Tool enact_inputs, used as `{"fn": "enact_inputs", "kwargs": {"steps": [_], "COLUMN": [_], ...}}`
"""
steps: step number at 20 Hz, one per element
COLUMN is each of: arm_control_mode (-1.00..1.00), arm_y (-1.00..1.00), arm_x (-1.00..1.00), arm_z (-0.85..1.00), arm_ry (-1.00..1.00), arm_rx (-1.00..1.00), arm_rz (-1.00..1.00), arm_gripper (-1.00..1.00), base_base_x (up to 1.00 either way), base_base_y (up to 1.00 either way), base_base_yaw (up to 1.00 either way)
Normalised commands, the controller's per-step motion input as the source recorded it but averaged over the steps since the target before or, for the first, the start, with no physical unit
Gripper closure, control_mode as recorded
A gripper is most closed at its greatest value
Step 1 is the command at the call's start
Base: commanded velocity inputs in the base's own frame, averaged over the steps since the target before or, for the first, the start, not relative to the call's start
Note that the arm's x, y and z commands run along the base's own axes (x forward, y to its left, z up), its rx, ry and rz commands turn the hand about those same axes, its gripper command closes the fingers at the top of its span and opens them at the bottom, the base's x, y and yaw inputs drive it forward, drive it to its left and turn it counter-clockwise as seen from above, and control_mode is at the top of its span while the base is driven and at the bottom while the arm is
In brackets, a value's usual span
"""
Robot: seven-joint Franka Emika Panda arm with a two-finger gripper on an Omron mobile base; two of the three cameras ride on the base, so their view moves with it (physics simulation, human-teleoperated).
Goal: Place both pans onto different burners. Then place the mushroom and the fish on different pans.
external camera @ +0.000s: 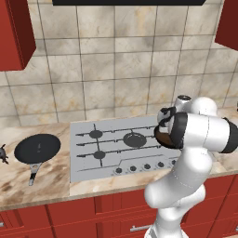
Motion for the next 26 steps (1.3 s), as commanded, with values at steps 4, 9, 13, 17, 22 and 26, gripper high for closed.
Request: {"fn": "enact_inputs", "kwargs": {"steps": [4,9,13,17,22,26], "arm_control_mode": [-1.0,-1.0,-1.0,-1.0,-1.0,-1.0], "arm_y": [-0.08,-0.1,-0.08,-0.06,-0.01,0.0], "arm_x": [0.08,0.11,0.06,0.0,0.0,0.01], "arm_z": [-0.21,-0.15,-0.19,-0.22,-0.14,0.0], "arm_ry": [0.0,0.0,0.0,0.0,0.0,0.0], "arm_rx": [0.0,0.0,0.0,0.0,0.0,0.0], "arm_rz": [0.0,0.0,0.0,0.0,0.0,0.0], "arm_gripper": [1.0,1.0,1.0,1.0,-1.0,-1.0], "base_base_x": [0.0,0.0,0.0,0.0,0.0,0.0], "base_base_y": [0.0,0.0,0.0,0.0,0.0,0.0], "base_base_yaw": [0.0,0.0,0.0,0.0,0.0,0.0]}}
